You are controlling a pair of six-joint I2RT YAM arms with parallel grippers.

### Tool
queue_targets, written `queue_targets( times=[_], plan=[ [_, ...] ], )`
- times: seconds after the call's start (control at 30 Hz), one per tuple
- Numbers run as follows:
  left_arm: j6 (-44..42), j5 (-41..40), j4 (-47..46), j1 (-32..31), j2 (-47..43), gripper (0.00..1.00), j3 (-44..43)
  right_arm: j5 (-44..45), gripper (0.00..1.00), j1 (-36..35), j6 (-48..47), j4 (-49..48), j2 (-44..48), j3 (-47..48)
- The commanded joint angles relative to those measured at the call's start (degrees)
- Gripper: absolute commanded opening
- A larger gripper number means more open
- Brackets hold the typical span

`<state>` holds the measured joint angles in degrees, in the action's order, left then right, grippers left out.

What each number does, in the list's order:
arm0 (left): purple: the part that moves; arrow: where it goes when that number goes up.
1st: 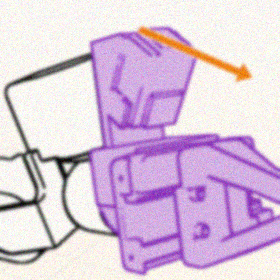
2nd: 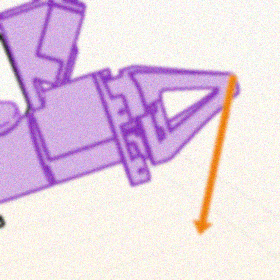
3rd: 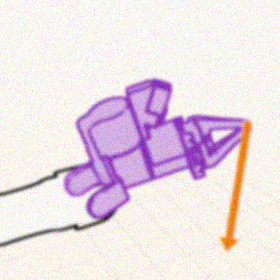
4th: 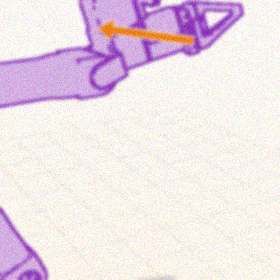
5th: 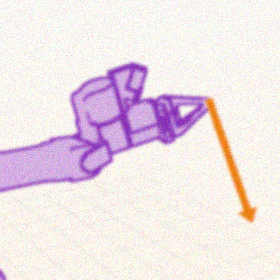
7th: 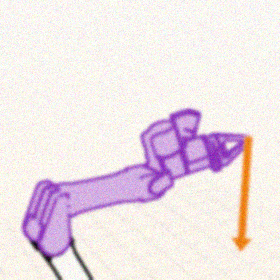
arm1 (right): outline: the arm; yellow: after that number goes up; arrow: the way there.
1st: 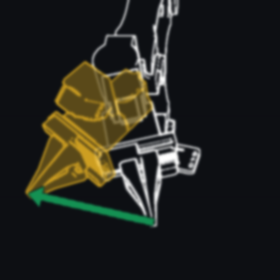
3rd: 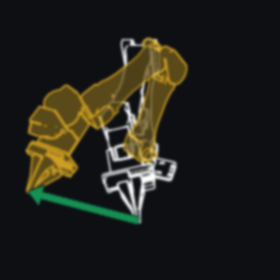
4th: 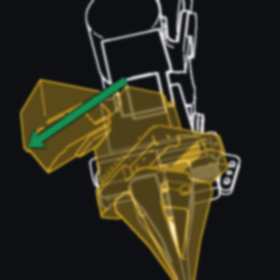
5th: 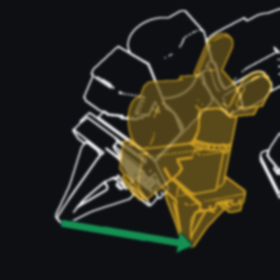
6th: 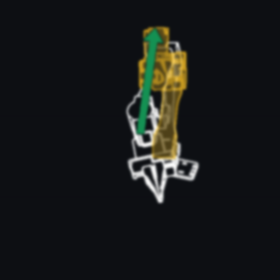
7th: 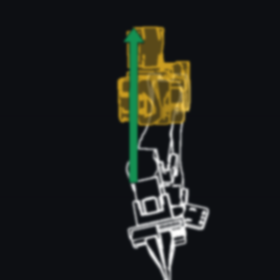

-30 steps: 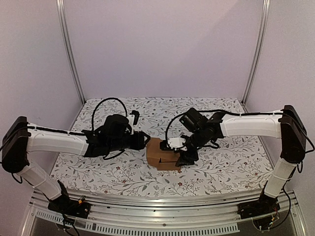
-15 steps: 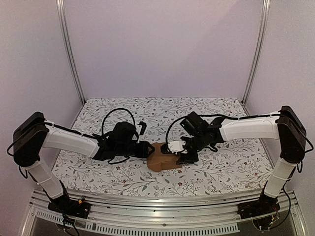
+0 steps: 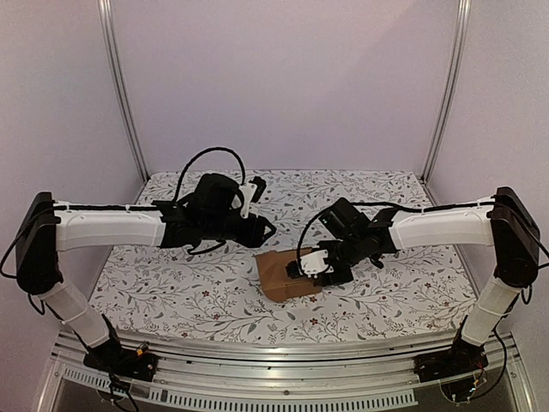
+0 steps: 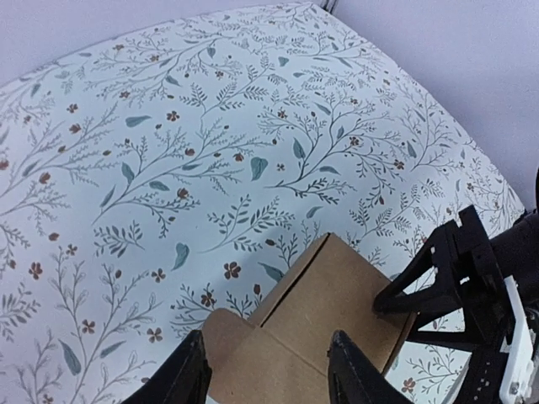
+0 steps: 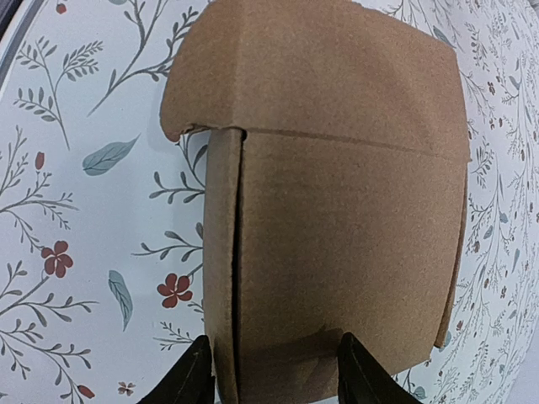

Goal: Fold the paper box

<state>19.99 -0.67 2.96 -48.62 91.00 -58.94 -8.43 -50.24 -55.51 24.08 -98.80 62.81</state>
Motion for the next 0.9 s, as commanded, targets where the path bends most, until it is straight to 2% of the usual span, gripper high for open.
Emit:
queue_targets(
  times=[0.0,0.1,0.23,0.47,0.87],
  plan=[
    [-9.5,5.73,4.9,2.46,10.22,0.49,-10.22,-0.19,0.49,0.12,-1.78,2.82,1.81,-1.04],
    [-11.33,10.76,7.55,2.43,17.91,0.48,-17.1,-0.25,0.52,0.22,-0.79,2.87,2.57,-0.93],
    [-11.81,15.31,7.15,2.39,22.31,0.47,-18.68,-0.43,0.53,0.8,0.41,3.08,4.55,-1.64],
    [-10.58,17.9,5.63,2.39,21.33,0.43,-14.69,-1.6,0.54,3.24,1.32,2.69,4.91,-2.6],
    [-8.93,17.28,3.59,2.39,19.34,0.4,-9.88,-4.31,0.59,4.13,1.3,6.04,0.82,-1.33]
  ],
)
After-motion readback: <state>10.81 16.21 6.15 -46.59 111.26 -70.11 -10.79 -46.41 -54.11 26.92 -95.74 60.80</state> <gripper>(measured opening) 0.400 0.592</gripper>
